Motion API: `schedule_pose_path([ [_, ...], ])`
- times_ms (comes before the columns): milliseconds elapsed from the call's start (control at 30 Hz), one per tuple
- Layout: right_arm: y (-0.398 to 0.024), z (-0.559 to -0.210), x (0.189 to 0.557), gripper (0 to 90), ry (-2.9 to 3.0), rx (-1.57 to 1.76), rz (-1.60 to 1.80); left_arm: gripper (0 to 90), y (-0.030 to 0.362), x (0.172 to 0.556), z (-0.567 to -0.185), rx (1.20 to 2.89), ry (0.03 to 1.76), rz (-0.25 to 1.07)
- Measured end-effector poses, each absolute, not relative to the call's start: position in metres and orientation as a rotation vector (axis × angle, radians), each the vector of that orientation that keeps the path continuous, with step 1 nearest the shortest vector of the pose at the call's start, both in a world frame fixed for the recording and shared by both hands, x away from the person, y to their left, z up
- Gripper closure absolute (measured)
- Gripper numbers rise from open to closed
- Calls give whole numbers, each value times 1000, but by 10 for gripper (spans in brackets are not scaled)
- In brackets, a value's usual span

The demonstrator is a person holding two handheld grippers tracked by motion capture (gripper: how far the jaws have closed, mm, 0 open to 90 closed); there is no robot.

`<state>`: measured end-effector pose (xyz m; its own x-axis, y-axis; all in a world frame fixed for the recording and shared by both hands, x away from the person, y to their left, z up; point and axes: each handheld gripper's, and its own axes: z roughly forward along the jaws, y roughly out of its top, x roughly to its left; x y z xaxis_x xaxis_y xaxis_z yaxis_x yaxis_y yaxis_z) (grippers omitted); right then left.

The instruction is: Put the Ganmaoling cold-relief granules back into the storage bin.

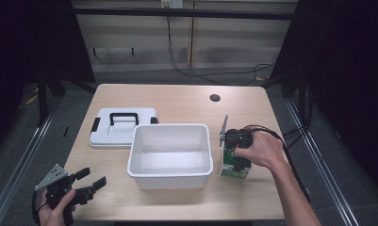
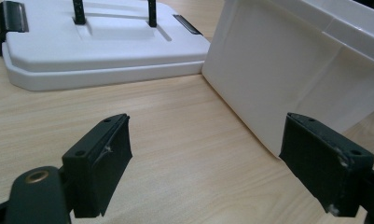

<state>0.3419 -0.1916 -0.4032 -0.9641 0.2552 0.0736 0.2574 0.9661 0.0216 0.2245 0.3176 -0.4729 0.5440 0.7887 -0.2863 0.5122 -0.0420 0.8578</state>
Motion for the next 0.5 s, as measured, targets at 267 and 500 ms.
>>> schedule_pose_path([
  [267, -188, -385, 341, 161, -3075, -383, -70, 159, 318, 225, -473, 1699, 1104, 320],
  [500, -188, -371, 340, 161, -3087, -384, -75, 159, 319, 225, -473, 1716, 1099, 321],
])
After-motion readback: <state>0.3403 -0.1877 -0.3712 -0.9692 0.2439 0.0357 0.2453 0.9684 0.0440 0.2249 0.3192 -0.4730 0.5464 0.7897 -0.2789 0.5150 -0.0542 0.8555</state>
